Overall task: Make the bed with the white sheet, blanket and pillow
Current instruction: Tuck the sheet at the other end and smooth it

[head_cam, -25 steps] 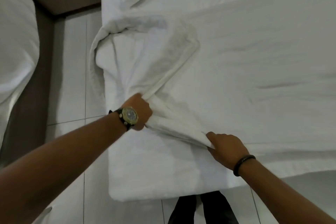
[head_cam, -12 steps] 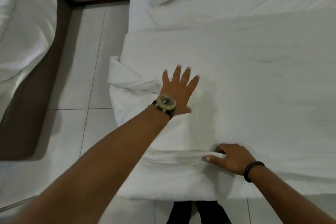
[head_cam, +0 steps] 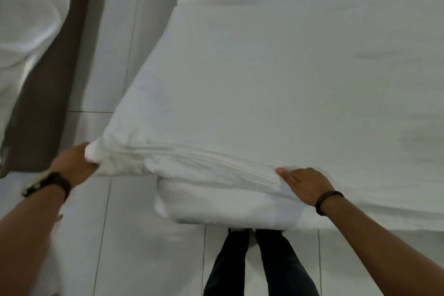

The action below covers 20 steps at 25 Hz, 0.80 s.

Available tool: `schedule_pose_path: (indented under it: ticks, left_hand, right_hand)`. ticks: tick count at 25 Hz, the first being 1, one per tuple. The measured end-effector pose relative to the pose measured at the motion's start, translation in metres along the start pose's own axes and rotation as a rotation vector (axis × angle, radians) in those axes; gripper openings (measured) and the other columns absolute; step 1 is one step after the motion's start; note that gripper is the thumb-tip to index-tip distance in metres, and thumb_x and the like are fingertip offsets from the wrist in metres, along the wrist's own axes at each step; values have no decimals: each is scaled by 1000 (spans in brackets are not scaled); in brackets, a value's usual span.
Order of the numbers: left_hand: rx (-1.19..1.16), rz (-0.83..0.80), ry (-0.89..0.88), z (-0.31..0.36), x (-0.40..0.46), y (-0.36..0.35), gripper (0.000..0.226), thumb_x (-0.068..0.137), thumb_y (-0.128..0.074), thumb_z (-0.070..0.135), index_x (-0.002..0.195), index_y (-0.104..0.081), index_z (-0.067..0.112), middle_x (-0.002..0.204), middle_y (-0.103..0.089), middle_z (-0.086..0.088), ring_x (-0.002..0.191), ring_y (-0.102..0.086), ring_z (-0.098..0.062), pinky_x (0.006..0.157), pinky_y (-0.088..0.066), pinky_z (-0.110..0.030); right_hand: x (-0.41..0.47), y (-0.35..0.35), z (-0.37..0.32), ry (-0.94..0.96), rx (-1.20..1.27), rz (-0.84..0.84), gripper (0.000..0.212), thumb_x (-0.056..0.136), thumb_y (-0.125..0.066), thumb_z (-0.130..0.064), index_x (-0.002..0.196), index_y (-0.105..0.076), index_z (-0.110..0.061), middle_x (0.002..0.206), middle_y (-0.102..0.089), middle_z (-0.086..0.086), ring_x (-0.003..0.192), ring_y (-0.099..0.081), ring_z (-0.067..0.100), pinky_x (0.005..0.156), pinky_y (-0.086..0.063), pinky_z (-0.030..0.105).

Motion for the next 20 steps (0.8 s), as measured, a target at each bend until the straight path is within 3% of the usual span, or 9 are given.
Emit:
schedule_pose_path:
  ticks: [2,4,7,9,10,13,16,18,20]
  left_hand:
    - [-100,-6,92,-38,4,-18,44,89,-69,26,123,-60,0,121,-66,-31,108,-63,-49,89,-50,-50]
    - [-58,116,9,-25,7,-28,63,79,-72,37,131,-53,5,129,-60,-28,115,-59,-49,94,-50,-53]
    - [68,191,-498,82,-25,-58,85,59,-65,47,134,-54,8,133,-57,-24,123,-54,-45,98,-48,-55]
    - [242,110,-824,154,-66,-96,76,53,-72,40,124,-64,14,126,-64,-17,116,-61,-40,93,-52,-54]
    - [296,90,-875,174,-74,-106,64,53,-77,33,114,-67,16,115,-68,-14,107,-64,-38,90,-52,-50]
    - [385,11,-773,169,-69,-119,27,81,-62,23,107,-67,18,103,-71,-6,98,-66,-32,84,-47,-35]
    - [382,-150,-683,126,-93,-155,28,90,-50,22,115,-63,24,109,-72,-2,101,-68,-27,76,-46,-31]
    - [335,-223,-645,104,-113,-181,31,88,-51,19,115,-62,27,110,-70,1,102,-67,-25,76,-42,-31]
    - [209,-272,-630,88,-122,-199,32,82,-58,25,114,-62,26,112,-67,1,105,-64,-27,81,-43,-33]
  right_hand:
    - [0,-10,2,-13,12,24,90,72,6,-86,56,-50,-16,56,-55,-2,59,-55,15,56,-38,29]
    - [-1,-20,-2,-8,16,39,90,61,6,-92,50,-44,-18,50,-52,-3,53,-52,12,55,-40,29]
    - [-3,-16,-12,22,100,105,80,73,-15,-89,47,-37,-17,44,-46,-4,47,-46,15,51,-37,31]
    - [-8,-6,-13,22,174,129,65,86,-38,-68,49,-29,-16,43,-35,-3,45,-36,18,50,-31,33]
    - [-13,0,-15,27,187,136,60,89,-46,-57,50,-27,-16,43,-32,-2,45,-33,18,50,-31,34]
    - [-24,9,-17,66,173,171,58,90,-51,-50,49,-27,-17,41,-31,-3,42,-33,19,50,-32,34]
    - [-32,-24,-29,107,18,61,58,89,-37,-62,51,-43,-20,49,-49,-2,54,-55,22,57,-38,33]
    - [-37,-59,-38,123,-118,-23,83,74,1,-81,68,-62,-27,66,-60,-4,69,-60,21,64,-39,29]
    - [-38,-75,-33,88,-149,3,99,58,21,-89,67,-58,-30,63,-55,-7,65,-52,15,59,-35,27]
Point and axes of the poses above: each hand's wrist, its own x-axis towards the middle knuckle, its own y-axis out of the back of the hand, z = x × y, the point moved 9 cm from there along x, towards the middle knuckle
